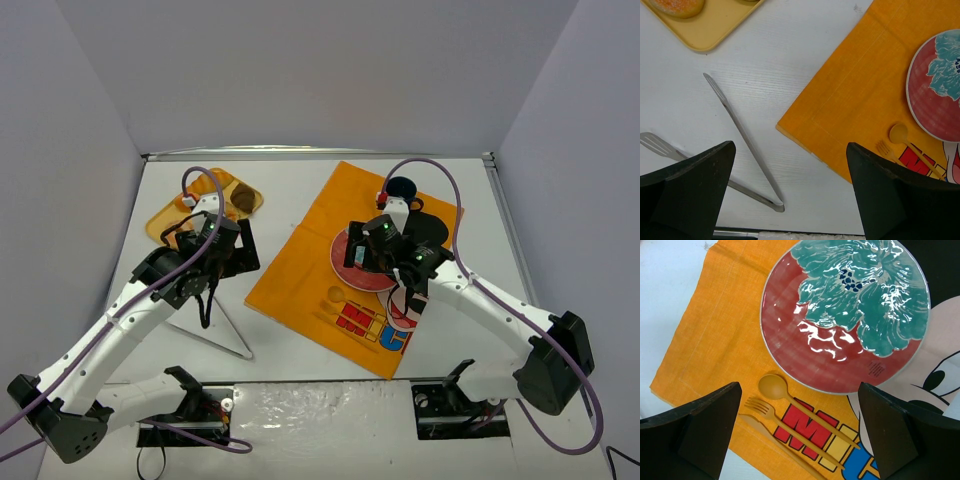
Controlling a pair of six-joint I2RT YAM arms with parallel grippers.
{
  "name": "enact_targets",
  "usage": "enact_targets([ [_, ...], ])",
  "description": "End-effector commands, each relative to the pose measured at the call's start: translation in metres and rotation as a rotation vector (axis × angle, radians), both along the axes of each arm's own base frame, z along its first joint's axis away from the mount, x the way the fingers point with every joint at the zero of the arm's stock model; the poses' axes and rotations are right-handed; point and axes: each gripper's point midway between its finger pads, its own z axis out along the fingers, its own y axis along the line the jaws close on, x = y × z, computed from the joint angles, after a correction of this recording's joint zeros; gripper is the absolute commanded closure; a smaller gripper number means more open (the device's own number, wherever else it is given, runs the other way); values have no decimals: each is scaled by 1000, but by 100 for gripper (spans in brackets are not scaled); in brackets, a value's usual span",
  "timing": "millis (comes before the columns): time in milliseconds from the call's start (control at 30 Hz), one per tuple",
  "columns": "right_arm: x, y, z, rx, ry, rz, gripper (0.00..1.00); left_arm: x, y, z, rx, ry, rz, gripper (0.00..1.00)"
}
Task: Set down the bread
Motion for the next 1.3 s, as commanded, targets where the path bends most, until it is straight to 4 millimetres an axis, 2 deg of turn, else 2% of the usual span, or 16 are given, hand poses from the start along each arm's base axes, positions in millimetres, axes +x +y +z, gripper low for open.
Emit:
enact_targets([
  [0,12,-4,29,13,-79,-30,0,6,-5,16,-30,-61,-11,9],
  [233,11,-5,27,11,-76,-32,0,1,-2,7,-48,-17,45,9],
  [267,11,-6,27,8,-77,-33,0,0,5,3,-34,-4,96,9],
  [300,10,-6,27,7,-77,-35,0,-17,26,-11,-34,72,275,9],
  [333,10,-6,27,9,-78,-33,0,-27,37,-19,-26,109,377,9],
  [400,9,-6,28,12,-79,-32,0,-39,42,-38,-37,166,473,9],
  [500,8,-6,29,21,-83,-31,0,-53,30,-68,-156,237,593,9],
  [600,8,-6,28,18,-83,-28,0,-65,26,-93,-196,279,671,9],
  [800,4,-7,30,36,-97,-15,0,-78,29,-114,-235,304,775,9],
  [967,2,-10,31,31,-116,-6,0,-85,34,-139,-308,287,845,8],
  [1267,-2,-16,30,17,-121,22,0,-74,27,-161,-320,278,875,3],
])
